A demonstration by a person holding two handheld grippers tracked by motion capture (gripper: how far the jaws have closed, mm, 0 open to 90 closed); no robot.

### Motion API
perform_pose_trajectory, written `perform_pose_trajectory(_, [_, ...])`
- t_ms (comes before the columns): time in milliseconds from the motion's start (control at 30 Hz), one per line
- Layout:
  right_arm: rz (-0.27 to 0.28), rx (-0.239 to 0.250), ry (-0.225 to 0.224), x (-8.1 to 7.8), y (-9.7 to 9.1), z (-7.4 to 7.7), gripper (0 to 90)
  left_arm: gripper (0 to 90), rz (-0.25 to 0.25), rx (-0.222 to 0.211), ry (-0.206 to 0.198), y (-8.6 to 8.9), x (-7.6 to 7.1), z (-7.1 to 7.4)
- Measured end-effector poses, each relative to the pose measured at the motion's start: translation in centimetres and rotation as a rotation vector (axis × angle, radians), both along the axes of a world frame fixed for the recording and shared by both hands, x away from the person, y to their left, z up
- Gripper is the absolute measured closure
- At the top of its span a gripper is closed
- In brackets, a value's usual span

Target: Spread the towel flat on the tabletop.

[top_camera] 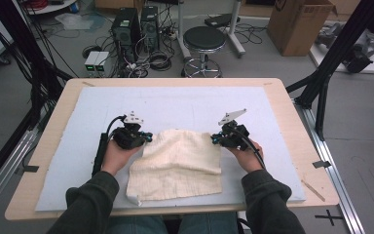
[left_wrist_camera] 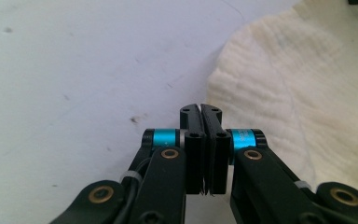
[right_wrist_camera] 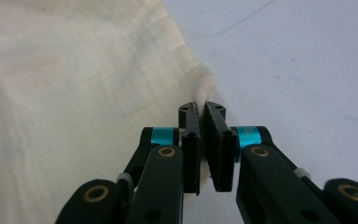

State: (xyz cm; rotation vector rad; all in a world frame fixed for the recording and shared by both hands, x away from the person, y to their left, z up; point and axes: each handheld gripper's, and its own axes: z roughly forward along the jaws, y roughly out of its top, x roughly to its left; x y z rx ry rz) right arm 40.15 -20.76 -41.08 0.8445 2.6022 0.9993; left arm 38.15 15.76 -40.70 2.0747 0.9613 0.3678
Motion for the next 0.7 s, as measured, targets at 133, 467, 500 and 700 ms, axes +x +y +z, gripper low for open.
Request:
perform_pose_trajectory(133, [-0.035,0.015,-0.017,1.7,0.1,1.6,85.4,88.0,0.108,-0.057,-0.043,1.2,1.6,0.4])
perform_pose_trajectory(467, [-0.182,-0.002,-0.056,7.4,1.9,3.6,63.1,70.6,0.289,-0.134,-0.121,3.4,5.8,1.8])
perform_pose_trajectory(500, [-0.171,-0.014,-0.042,7.2,2.0,3.4,61.7,67.5,0.272,-0.125,-0.113,3.6,5.5,1.8])
perform_pose_trajectory(700, [-0.077,0.004,-0.024,4.3,2.0,2.9,58.8,60.7,0.169,-0.135,-0.111,4.5,2.5,1.7])
